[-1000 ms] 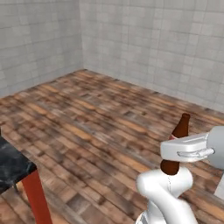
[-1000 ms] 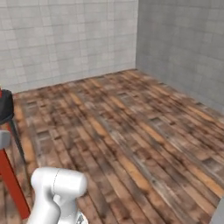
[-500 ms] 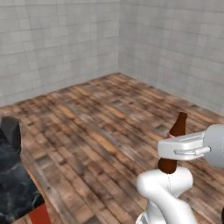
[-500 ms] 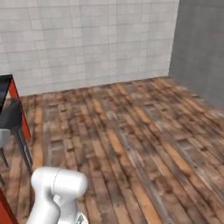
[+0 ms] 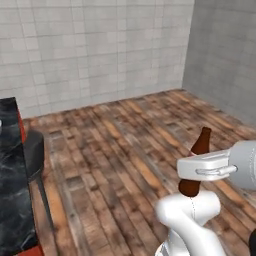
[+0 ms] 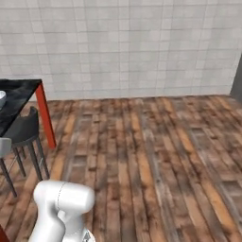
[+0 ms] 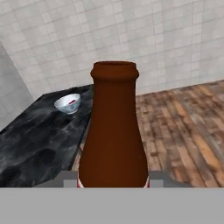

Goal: Open the fridge, grab two sodas, and place both sodas inside the bowl with ice on the dining counter.

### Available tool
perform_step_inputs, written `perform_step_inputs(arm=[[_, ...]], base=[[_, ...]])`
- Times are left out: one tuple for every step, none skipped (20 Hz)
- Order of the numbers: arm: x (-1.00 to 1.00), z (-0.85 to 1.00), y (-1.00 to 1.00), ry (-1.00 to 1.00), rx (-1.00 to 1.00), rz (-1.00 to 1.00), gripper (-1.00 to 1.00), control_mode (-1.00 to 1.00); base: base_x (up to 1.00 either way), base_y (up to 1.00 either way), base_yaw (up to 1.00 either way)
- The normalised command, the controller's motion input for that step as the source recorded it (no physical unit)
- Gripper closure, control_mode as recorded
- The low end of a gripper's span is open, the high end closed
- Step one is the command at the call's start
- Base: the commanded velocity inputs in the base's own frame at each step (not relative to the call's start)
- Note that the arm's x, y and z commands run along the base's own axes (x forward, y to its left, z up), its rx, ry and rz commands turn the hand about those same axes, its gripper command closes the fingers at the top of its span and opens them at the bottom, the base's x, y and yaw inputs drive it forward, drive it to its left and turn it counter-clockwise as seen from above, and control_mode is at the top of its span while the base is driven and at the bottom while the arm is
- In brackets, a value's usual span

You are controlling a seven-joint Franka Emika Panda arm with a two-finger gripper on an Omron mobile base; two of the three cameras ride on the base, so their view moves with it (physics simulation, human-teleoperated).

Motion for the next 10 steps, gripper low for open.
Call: perform_step_inputs(arm=[[0.00,0.00,0.00,0.00,0.00,0.00,1.00,1.00],[0.00,0.00,0.00,0.00,0.00,0.00,1.00,1.00],[0.00,0.00,0.00,0.00,0.00,0.00,1.00,1.00],[0.00,0.00,0.00,0.00,0.00,0.00,1.00,1.00],[0.00,0.00,0.00,0.00,0.00,0.00,1.00,1.00],[0.00,0.00,0.00,0.00,0.00,0.00,1.00,1.00],[0.00,0.00,0.00,0.00,0.00,0.00,1.00,1.00],[0.00,0.00,0.00,0.00,0.00,0.00,1.00,1.00],[0.00,0.00,0.00,0.00,0.00,0.00,1.00,1.00],[0.00,0.00,0.00,0.00,0.00,0.00,1.00,1.00]], base=[[0.32,-0.44,0.44],[0.30,-0.43,0.42],[0.29,-0.42,0.42],[0.29,-0.42,0.42],[0.28,-0.42,0.42],[0.28,-0.43,0.42],[0.27,-0.44,0.42],[0.27,-0.45,0.41],[0.25,-0.50,0.41],[0.24,-0.53,0.42]])
